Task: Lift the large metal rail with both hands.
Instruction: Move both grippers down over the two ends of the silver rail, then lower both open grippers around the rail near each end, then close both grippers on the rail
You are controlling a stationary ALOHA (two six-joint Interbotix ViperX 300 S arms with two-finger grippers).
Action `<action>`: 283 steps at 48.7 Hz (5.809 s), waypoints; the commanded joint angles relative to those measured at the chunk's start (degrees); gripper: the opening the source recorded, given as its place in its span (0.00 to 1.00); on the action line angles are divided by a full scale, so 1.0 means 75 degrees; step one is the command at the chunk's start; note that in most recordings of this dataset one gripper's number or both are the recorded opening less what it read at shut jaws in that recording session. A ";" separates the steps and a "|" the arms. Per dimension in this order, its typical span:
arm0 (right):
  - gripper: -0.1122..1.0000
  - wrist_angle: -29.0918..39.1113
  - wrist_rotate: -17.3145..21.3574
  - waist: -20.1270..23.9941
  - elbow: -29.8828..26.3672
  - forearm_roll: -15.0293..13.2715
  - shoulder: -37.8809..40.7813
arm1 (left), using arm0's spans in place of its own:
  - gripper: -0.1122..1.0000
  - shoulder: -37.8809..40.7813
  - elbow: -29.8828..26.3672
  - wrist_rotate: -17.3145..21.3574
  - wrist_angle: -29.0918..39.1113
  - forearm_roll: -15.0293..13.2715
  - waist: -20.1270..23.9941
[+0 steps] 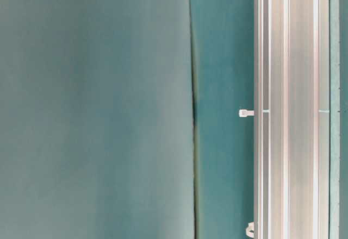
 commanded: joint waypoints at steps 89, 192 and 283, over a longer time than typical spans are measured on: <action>0.10 0.9762 0.1289 0.0094 -0.4406 0.0586 0.5215 | 0.08 0.4160 -0.4066 -0.1441 0.9000 0.0141 -0.0445; 0.96 0.6223 0.0668 0.0480 -0.2988 -0.0246 0.7219 | 0.99 0.6902 -0.2637 -0.1008 0.5285 0.0152 -0.0047; 0.44 0.6715 0.0691 0.0188 -0.2965 -0.0105 0.7313 | 0.43 0.7090 -0.2672 -0.0645 0.4734 0.0152 -0.0035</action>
